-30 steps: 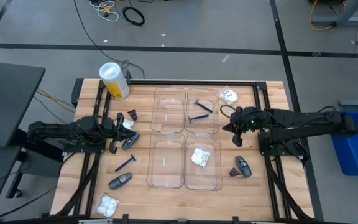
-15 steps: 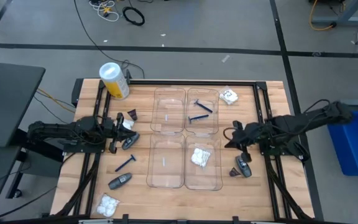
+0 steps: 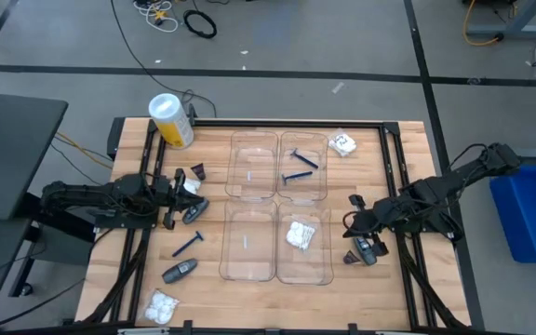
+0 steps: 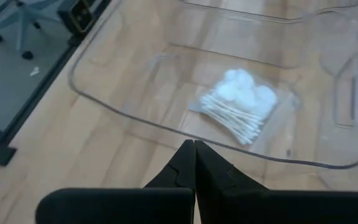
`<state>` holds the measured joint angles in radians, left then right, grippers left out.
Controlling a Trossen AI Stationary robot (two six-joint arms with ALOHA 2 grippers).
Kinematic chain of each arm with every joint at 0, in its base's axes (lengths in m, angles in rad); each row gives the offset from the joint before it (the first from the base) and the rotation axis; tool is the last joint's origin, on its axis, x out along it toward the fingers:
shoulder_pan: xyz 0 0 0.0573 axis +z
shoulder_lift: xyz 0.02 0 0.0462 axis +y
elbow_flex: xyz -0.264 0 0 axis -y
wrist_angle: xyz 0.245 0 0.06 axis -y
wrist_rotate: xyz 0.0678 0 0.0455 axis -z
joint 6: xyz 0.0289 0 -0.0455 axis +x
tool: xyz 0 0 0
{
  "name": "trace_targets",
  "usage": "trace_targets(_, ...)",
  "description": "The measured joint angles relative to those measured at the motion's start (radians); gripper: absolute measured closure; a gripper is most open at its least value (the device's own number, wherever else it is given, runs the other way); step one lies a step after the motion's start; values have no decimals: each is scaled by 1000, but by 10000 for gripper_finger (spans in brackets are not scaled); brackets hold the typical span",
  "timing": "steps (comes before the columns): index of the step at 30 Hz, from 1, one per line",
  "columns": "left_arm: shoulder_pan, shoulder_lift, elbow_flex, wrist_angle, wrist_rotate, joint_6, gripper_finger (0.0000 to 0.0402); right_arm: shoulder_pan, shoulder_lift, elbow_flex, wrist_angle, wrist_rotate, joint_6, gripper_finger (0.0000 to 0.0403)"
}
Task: Pick & Place Travel size toiletries
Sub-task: Put the right shave cream into the bottom left transparent bin
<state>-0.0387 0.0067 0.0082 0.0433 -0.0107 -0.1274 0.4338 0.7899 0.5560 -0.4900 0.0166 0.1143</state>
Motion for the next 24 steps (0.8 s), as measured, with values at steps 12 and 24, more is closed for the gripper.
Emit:
trace_targets(12, 0, 0, 0, 0, 0, 0, 379, 98, 42, 98, 0, 0, 0, 402)
trace_targets(24, 0, 0, 0, 0, 0, 0, 379, 159, 171, 286, -35, 0, 30, 402)
